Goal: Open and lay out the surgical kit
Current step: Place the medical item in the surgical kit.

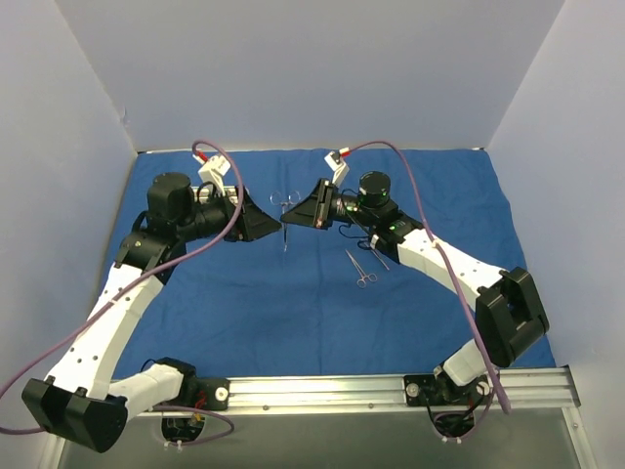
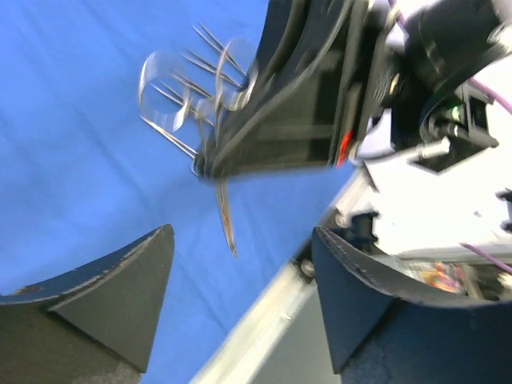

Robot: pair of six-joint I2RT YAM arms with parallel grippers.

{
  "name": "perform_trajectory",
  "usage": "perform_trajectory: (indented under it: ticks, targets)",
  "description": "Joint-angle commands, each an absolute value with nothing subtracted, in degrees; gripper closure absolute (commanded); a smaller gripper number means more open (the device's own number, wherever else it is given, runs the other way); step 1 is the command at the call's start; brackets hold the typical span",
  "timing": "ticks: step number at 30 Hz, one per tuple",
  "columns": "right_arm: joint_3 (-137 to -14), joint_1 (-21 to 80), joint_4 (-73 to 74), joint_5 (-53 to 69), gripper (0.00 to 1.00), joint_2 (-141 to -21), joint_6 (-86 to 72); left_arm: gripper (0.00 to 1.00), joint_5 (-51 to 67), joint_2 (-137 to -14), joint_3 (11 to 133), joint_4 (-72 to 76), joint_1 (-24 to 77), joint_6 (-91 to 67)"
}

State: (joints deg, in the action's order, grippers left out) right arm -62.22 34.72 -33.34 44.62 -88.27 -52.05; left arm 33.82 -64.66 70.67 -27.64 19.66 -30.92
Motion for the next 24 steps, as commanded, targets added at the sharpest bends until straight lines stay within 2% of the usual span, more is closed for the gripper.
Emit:
perform_trajectory:
  ticks: [1,5,12,13,14,17,18,20,21,22,24]
  targets:
    - [-63.3,34.3,-42.1,45.8,1.00,-84.4,-55.4,0.23,41.4,-63.2,64.2,-17.3,20.3,-36.6]
    - [-63.9,34.5,-42.7,45.1,1.00,-83.9,-56.4,0.25,44.5,-63.4,61.7,-10.5,20.6,-40.1]
    - [-63.8,34.6,-46.1,43.7,1.00,-83.5,-59.7,0.27,45.3,-65.8,61.4,-7.8,21.2,-41.7]
    - [-63.7,34.7,-46.6,43.5,1.00,-83.4,-60.1,0.32,45.5,-66.0,61.3,-7.0,21.2,-42.6]
    - [-63.5,34.8,-47.6,43.5,1.00,-83.2,-60.5,0.53,46.7,-66.6,61.1,-5.2,21.2,-43.2]
    - [-63.0,34.9,-47.9,42.5,1.00,-82.4,-61.1,0.80,48.3,-67.5,60.9,-4.3,21.3,-44.7]
    - [-63.0,34.9,-47.4,42.3,1.00,-82.1,-61.0,0.97,48.8,-67.5,60.6,-4.4,21.4,-44.7]
    - [-63.7,34.9,-45.5,41.4,0.96,-81.4,-59.1,0.98,48.7,-67.2,60.3,-6.0,21.4,-44.5]
    - [-64.5,34.9,-39.7,41.0,0.88,-81.1,-57.3,0.98,48.7,-67.1,60.7,-7.4,21.4,-43.9]
    - [-67.3,34.9,-34.9,40.4,0.71,-80.6,-50.6,0.98,48.1,-67.1,61.2,-9.1,21.3,-42.4]
    - [-70.5,34.9,-19.2,38.2,0.64,-79.7,-41.8,0.98,48.0,-67.8,62.4,-14.0,21.3,-40.7]
